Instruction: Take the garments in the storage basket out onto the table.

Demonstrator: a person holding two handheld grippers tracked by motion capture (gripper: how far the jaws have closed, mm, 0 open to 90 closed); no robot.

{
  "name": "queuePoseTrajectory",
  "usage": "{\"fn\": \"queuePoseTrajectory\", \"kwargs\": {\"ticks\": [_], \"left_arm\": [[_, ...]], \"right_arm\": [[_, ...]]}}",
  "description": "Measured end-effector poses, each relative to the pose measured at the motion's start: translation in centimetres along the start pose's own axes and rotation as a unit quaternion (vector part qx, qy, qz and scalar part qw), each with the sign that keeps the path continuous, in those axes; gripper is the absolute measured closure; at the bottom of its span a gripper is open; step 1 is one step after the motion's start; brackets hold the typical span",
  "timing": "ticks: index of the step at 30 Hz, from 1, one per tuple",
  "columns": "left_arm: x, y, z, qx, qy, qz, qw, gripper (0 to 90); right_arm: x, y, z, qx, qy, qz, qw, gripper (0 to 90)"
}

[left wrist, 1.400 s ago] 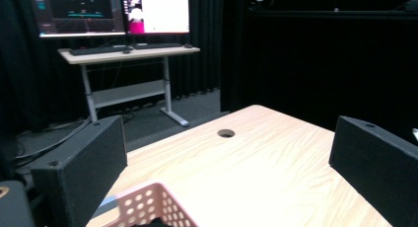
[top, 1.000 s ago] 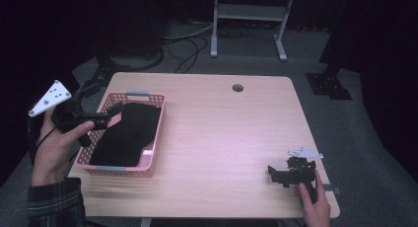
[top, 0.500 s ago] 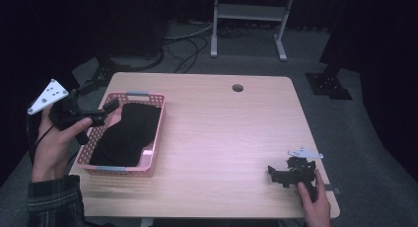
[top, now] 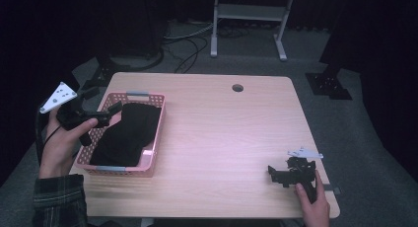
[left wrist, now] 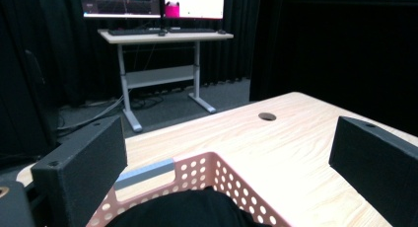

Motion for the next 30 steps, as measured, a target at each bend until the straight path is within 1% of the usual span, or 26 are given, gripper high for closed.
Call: {"fn": "queuePoseTrajectory", "kwargs": {"ticks": [2,11,13,15,16,17,18,19,20,22,24,25,26,27,28,30], "left_arm": [[0.2,-0.4,-0.3,0.008,-0.002,0.006,0.9999,0.3],[0.1,-0.9,-1.1,0.026,-0.003,0.005,0.9997,0.3],[0.1,-1.0,-1.3,0.035,-0.008,0.008,0.9993,0.3],[0.0,-1.1,-1.4,0.044,-0.01,0.007,0.9989,0.3],[0.0,-1.1,-1.4,0.044,-0.01,0.007,0.9989,0.3],[0.0,-1.2,-1.7,0.057,-0.012,0.007,0.9983,0.3],[0.0,-1.2,-1.7,0.057,-0.012,0.007,0.9983,0.3],[0.0,-1.4,-2.0,0.066,-0.012,0.007,0.9977,0.3],[0.0,-1.4,-2.0,0.066,-0.012,0.007,0.9977,0.3],[0.1,-1.6,-2.4,0.078,-0.014,0.007,0.9968,0.3],[0.1,-1.7,-2.5,0.08,-0.014,0.008,0.9966,0.3],[0.1,-1.8,-2.7,0.09,-0.016,0.007,0.9957,0.3],[0.1,-1.8,-2.7,0.09,-0.016,0.007,0.9957,0.3],[0.0,-2.0,-2.9,0.1,-0.02,0.005,0.9948,0.3],[0.0,-2.1,-3.0,0.105,-0.019,0.003,0.9943,0.3],[0.0,-2.2,-3.0,0.108,-0.018,0.0,0.994,0.3]], "right_arm": [[0.0,0.0,0.0,0.0,0.0,0.0,1.0,0.0],[0.0,0.0,0.0,0.0,0.0,0.0,1.0,0.0],[0.0,0.0,0.0,0.0,0.0,0.0,1.0,0.0],[0.0,0.0,0.0,0.0,0.0,0.0,1.0,0.0],[0.0,0.0,0.0,0.0,0.0,0.0,1.0,0.0],[0.0,0.0,0.0,0.0,0.0,0.0,1.0,0.0],[0.0,0.0,0.0,0.0,0.0,0.0,1.0,0.0],[0.0,0.0,0.0,0.0,0.0,0.0,1.0,0.0],[0.0,0.0,0.0,0.0,0.0,0.0,1.0,0.0],[0.0,0.0,0.0,0.0,0.0,0.0,1.0,0.0],[0.0,0.0,0.0,0.0,0.0,0.0,1.0,0.0],[0.0,0.0,0.0,0.0,0.0,0.0,1.0,0.0],[0.0,0.0,0.0,0.0,0.0,0.0,1.0,0.0],[0.0,0.0,0.0,0.0,0.0,0.0,1.0,0.0],[0.0,0.0,0.0,0.0,0.0,0.0,1.0,0.0],[0.0,0.0,0.0,0.0,0.0,0.0,1.0,0.0]]}}
Point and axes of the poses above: each handheld gripper's, and its own axes: y roughly backward along the jaws, z roughly out of its top, x roughly to its left, the point moved 1 cm from there along -y, roughly forward along the jaws, and after that the axes turned 6 degrees about -y, right-handed, at the moved point
